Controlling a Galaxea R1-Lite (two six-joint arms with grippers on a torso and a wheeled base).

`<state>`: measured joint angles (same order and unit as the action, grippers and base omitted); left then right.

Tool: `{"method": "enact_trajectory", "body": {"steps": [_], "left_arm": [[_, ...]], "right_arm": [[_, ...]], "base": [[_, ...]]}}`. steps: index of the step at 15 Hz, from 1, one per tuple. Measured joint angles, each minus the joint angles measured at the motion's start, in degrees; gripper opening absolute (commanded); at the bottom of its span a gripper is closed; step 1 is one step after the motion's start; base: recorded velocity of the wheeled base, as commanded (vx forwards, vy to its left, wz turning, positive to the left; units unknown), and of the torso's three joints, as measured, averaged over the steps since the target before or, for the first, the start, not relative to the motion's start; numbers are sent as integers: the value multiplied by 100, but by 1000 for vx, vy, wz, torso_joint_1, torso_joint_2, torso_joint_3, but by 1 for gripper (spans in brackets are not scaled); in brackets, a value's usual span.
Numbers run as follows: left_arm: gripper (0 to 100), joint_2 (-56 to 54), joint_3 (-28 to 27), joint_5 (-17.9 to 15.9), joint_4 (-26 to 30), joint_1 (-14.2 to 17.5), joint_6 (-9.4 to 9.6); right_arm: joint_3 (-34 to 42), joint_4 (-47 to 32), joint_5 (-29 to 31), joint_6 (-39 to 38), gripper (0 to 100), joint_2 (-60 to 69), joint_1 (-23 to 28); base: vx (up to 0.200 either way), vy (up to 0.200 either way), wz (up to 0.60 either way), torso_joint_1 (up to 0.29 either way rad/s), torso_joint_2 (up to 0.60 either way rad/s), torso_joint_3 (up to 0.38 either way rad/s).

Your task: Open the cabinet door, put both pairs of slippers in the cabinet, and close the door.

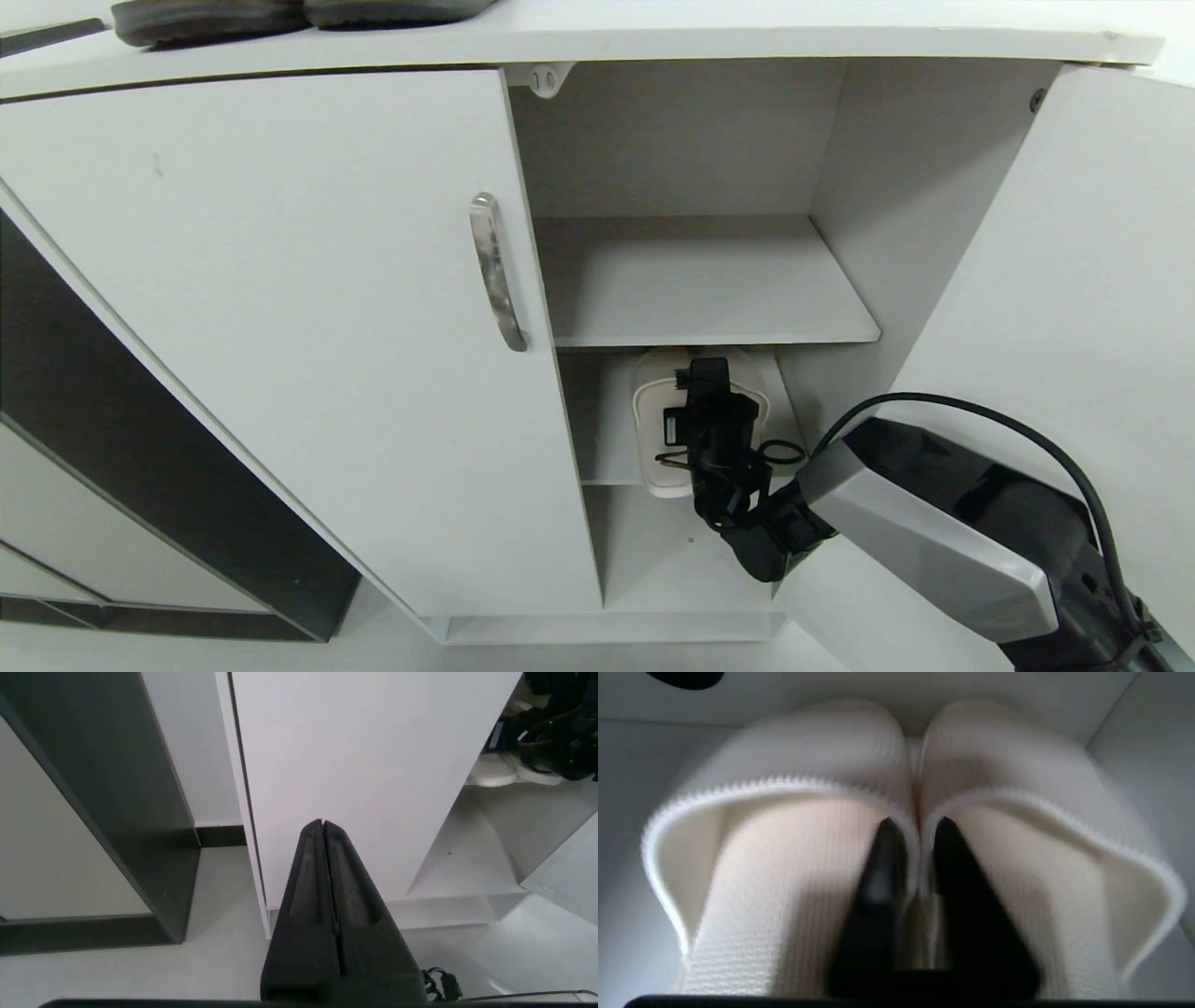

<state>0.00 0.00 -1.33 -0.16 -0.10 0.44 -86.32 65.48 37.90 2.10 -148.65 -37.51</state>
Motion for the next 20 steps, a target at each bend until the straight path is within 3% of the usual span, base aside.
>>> {"method": "enact_trajectory", "body": {"steps": [6,12,15,20], "left_arm": [[0,0,0,0,0,0,7],[0,0,0,-6,0,0,32],[0,0,0,-9,0,0,34],[0,0,0,-9,0,0,2]], "right_arm": [[614,177,28,0,100,279,-102],[2706,1064,52,6,100,1178,-461],[3762,1915,35,52,100,1554,-631],[3974,1957,15,134,100,1724,-714]], "base": [[0,0,0,0,0,0],[0,0,0,0,0,0],[0,0,0,0,0,0],[0,0,0,0,0,0]]}}
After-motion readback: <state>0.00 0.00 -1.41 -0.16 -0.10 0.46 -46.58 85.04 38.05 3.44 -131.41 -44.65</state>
